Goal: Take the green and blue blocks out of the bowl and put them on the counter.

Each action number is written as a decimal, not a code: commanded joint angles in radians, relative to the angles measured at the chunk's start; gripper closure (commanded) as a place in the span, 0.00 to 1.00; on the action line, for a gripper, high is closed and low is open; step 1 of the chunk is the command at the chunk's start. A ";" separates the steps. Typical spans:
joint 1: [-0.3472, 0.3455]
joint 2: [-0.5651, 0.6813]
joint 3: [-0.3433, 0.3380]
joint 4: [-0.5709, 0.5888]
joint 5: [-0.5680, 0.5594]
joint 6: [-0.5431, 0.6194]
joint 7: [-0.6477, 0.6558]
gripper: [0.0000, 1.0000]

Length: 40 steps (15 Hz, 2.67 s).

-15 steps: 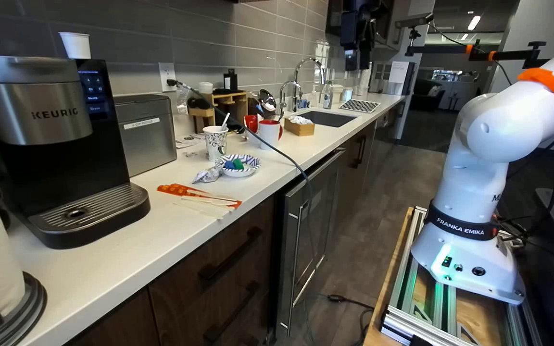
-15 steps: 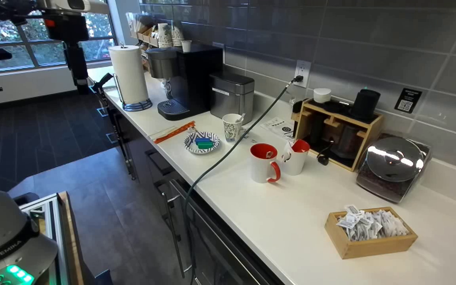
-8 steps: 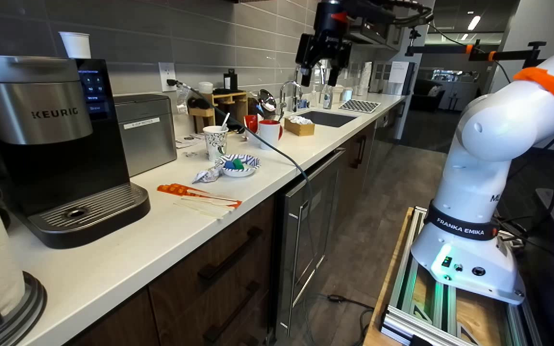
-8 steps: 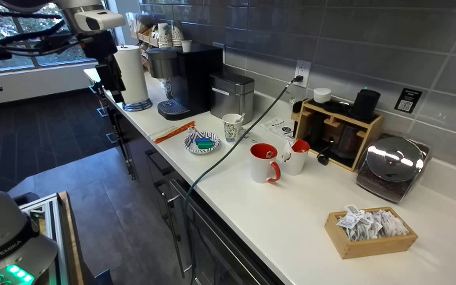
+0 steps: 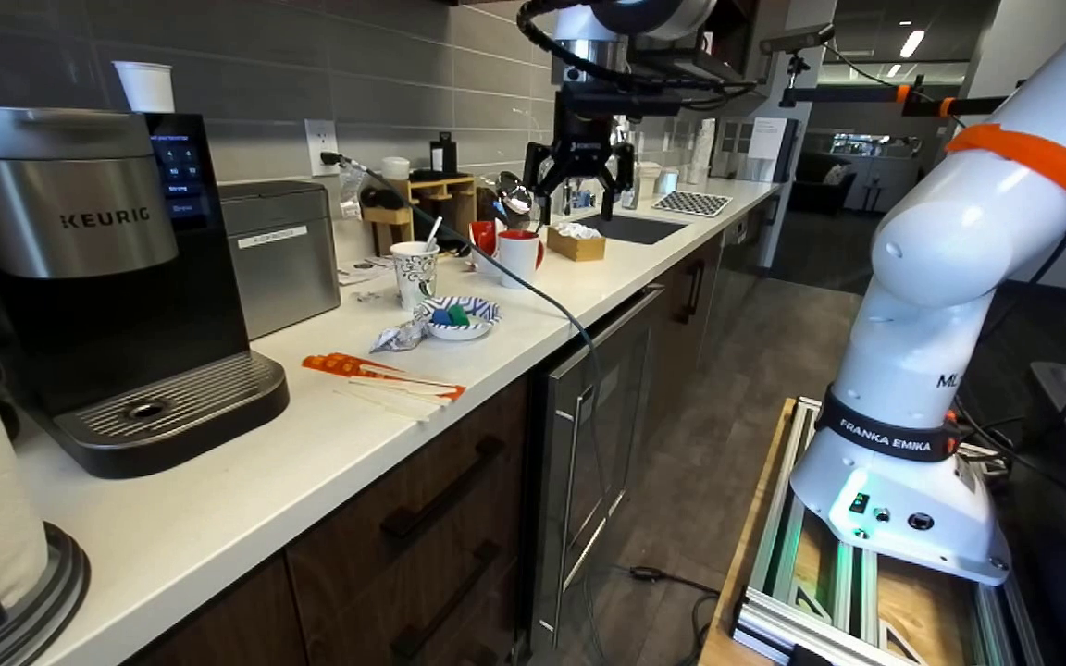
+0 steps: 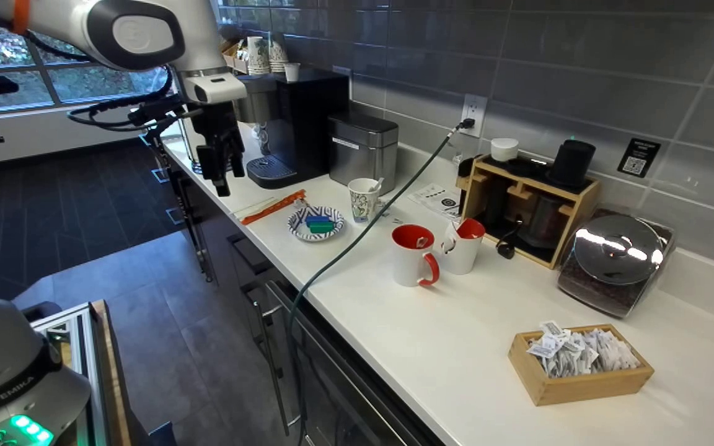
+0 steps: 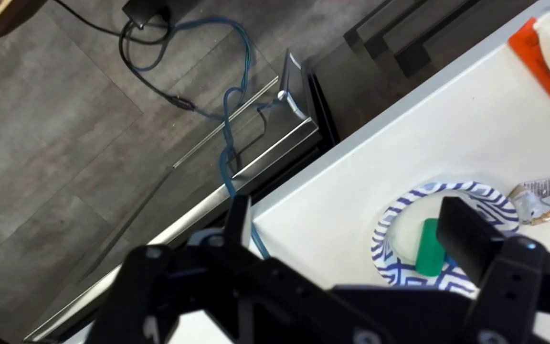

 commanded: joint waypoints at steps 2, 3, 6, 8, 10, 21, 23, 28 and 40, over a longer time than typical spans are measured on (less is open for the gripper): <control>0.051 0.057 -0.065 0.022 0.002 -0.002 -0.013 0.00; 0.055 0.070 -0.072 0.030 0.006 -0.002 -0.017 0.00; 0.057 0.125 -0.057 0.033 -0.041 0.142 -0.009 0.00; 0.054 0.183 -0.061 0.038 -0.056 0.266 -0.003 0.00; 0.052 0.263 -0.073 0.063 -0.044 0.350 0.004 0.00; 0.136 0.630 -0.160 0.319 0.043 0.445 -0.053 0.00; 0.151 0.596 -0.179 0.279 0.027 0.476 -0.046 0.00; 0.166 0.655 -0.196 0.324 0.057 0.466 -0.050 0.00; 0.184 0.800 -0.234 0.417 0.127 0.460 -0.053 0.38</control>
